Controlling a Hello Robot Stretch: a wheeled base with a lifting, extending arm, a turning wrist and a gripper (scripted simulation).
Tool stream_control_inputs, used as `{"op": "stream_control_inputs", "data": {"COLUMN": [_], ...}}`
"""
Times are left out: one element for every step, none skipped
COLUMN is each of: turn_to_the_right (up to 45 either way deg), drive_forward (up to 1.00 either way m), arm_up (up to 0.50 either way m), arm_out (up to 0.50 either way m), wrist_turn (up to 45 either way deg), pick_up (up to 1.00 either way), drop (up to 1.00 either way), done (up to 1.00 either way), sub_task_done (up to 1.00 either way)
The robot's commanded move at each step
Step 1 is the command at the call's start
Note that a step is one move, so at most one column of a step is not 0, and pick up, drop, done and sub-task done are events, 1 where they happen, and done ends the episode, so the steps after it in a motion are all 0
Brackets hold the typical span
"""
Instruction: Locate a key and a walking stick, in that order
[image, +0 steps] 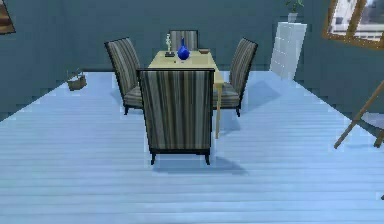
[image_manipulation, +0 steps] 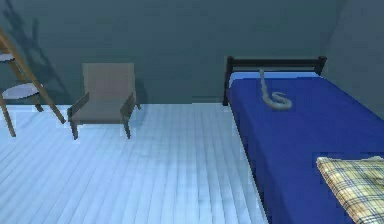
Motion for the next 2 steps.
{"op": "stream_control_inputs", "data": {"turn_to_the_right": [27.0,0.0], "drive_forward": [0.00,0.05], "arm_up": [0.00,0.00], "arm_out": [0.00,0.00], "wrist_turn": [0.0,0.0], "pick_up": [0.00,0.00], "drop": [0.00,0.00], "done": [0.00,0.00], "sub_task_done": [0.00,0.00]}}
